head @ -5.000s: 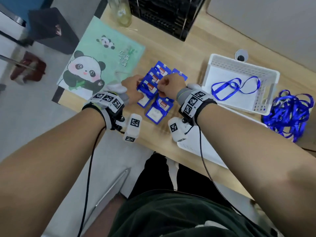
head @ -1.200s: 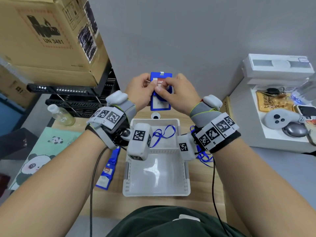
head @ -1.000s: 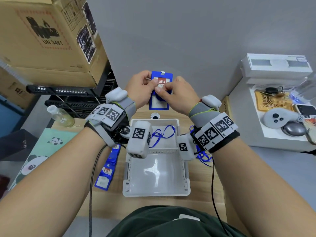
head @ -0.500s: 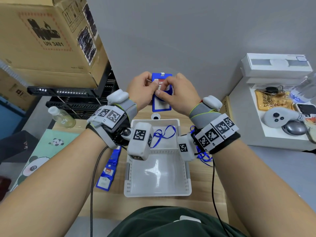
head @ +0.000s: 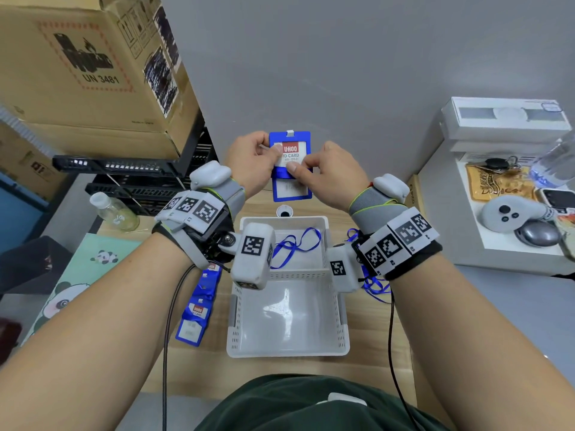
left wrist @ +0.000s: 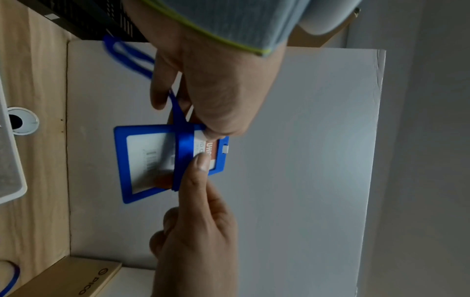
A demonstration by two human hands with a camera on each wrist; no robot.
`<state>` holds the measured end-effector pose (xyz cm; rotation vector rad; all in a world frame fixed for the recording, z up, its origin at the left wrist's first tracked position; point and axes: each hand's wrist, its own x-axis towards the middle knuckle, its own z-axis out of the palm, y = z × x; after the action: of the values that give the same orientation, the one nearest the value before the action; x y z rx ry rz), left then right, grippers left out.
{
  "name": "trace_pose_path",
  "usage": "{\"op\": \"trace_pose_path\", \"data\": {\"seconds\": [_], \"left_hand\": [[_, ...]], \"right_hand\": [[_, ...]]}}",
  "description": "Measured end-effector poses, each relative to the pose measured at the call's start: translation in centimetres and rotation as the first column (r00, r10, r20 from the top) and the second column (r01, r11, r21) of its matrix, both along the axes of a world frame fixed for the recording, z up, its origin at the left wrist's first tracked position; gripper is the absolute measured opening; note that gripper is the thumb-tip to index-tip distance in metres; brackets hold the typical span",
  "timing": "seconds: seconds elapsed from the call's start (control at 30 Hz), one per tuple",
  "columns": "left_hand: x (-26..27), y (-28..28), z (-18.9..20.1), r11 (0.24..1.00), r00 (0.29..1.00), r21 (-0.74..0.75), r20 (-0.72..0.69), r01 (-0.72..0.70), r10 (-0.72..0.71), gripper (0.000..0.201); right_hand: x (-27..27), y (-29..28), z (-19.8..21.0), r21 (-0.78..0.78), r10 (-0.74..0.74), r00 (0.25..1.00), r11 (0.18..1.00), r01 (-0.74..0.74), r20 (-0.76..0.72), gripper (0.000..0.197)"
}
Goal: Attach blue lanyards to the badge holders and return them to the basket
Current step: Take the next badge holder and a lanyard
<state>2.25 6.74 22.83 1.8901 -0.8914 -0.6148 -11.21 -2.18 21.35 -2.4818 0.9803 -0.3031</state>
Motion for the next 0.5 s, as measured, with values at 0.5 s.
{"op": "trace_pose_path", "data": {"seconds": [0.5], "left_hand": [[1.1, 0.5, 0.5, 0.991, 0.992, 0.067, 0.039, 0.120, -0.123, 0.011]], "right_hand": [[-3.8, -2.2, -1.4, 0.227, 0.028, 0.915, 0.971, 0.070, -0.402, 0.052]]}}
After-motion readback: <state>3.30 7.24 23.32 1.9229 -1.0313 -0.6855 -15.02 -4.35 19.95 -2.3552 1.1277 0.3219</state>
